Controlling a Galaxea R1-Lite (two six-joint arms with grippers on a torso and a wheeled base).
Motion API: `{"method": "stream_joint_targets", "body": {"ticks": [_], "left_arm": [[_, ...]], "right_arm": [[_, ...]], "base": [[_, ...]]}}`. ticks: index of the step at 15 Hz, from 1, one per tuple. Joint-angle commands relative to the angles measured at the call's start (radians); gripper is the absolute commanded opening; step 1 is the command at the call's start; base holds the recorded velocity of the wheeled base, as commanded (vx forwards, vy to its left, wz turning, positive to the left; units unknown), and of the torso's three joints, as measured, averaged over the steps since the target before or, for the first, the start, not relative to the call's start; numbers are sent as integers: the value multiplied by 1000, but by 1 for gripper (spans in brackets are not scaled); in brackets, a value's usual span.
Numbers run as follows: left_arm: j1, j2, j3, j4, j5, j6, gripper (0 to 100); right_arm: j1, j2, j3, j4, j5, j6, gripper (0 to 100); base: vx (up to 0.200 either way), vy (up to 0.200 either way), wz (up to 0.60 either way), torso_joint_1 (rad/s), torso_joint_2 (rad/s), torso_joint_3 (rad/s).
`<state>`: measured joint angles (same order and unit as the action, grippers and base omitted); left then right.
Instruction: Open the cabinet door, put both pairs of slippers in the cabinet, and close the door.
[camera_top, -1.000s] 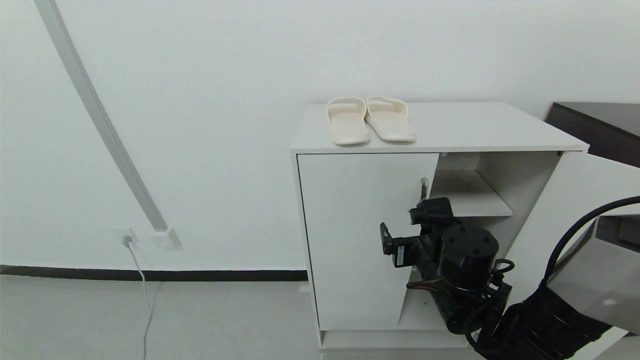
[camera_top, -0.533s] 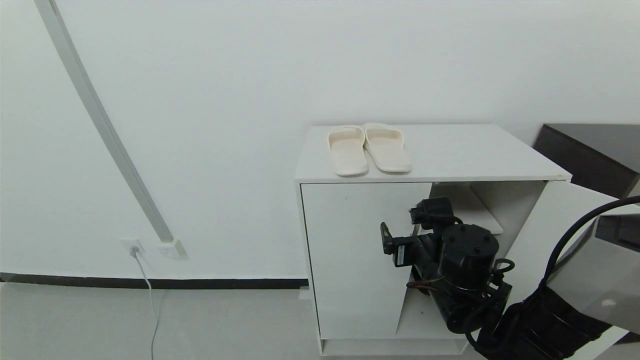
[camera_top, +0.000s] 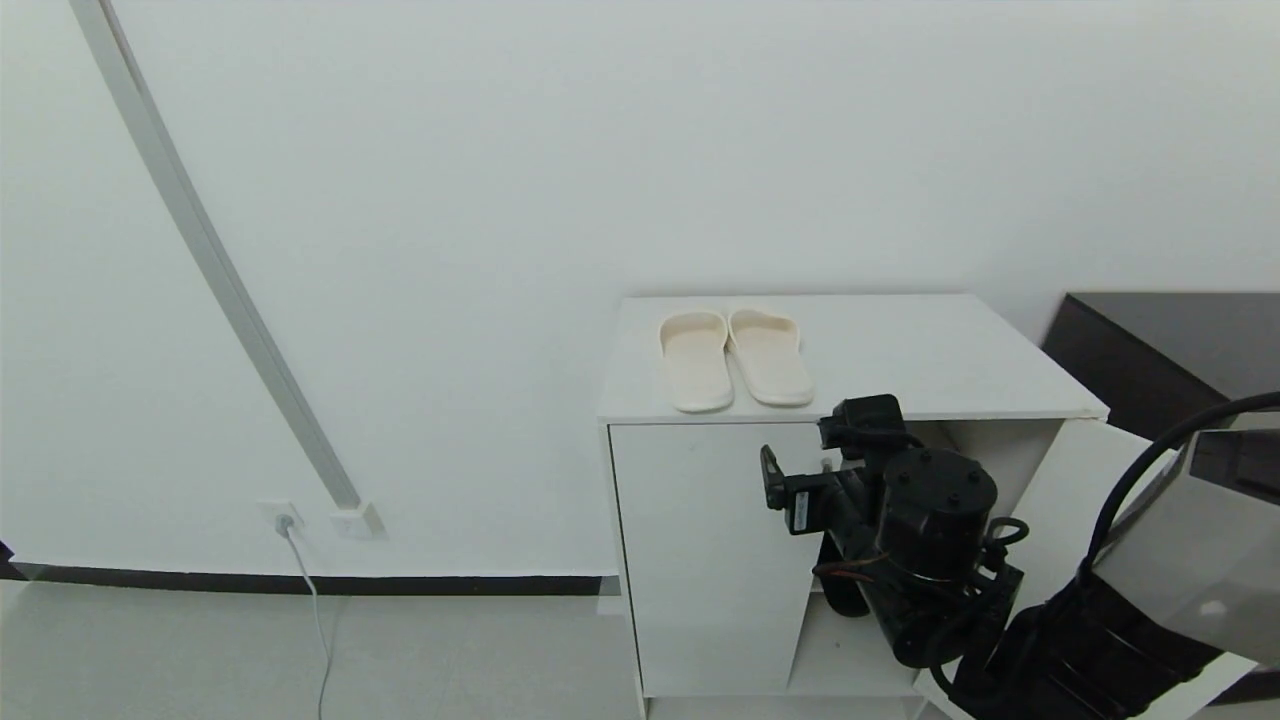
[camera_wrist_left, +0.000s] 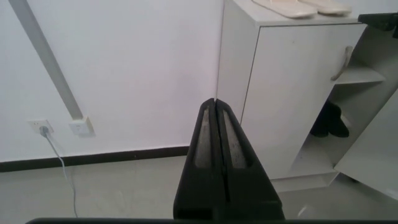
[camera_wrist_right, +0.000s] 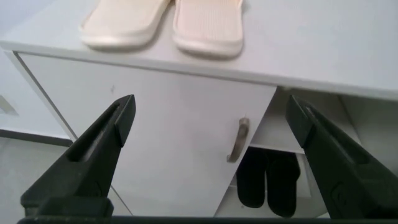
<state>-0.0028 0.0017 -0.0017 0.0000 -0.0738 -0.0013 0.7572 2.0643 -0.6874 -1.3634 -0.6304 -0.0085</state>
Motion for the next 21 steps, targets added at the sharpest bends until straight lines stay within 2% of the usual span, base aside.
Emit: {"method": "stream_joint_targets", "body": {"ticks": [1, 6, 8, 10, 12, 15, 16, 19, 21], "left_arm": [[1, 0, 0, 0, 0, 0, 0], [1, 0, 0, 0, 0, 1, 0], [0, 0, 0, 2, -1, 20, 0], [1, 0, 0, 2, -1, 20, 0], [1, 0, 0, 2, -1, 23, 0], [0, 0, 2, 2, -1, 33, 0], [0, 0, 0, 2, -1, 33, 0], [0, 0, 0, 2, -1, 32, 0], [0, 0, 0, 2, -1, 26, 0]], "right_arm": [[1, 0, 3, 0, 0, -4, 100], [-13, 22, 2, -31, 15, -21, 100], [-22, 30, -1, -34, 28, -47, 100], [-19, 31, -29, -42, 52, -71, 100], [-21, -3, -208, 172, 51, -31, 100], [-21, -84, -432, 599, 52, 117, 100], [-18, -87, -500, 702, 52, 165, 100], [-9, -73, -517, 745, 34, 217, 100], [-10, -58, -514, 745, 34, 219, 100]], "base": [[0, 0, 0, 266, -613, -339], [0, 0, 0, 220, -485, -270], [0, 0, 0, 44, -97, -53], [0, 0, 0, 0, 0, 0], [0, 0, 0, 0, 0, 0], [0, 0, 0, 0, 0, 0], [0, 0, 0, 0, 0, 0], [0, 0, 0, 0, 0, 0], [200, 0, 0, 2, -2, 0]]}}
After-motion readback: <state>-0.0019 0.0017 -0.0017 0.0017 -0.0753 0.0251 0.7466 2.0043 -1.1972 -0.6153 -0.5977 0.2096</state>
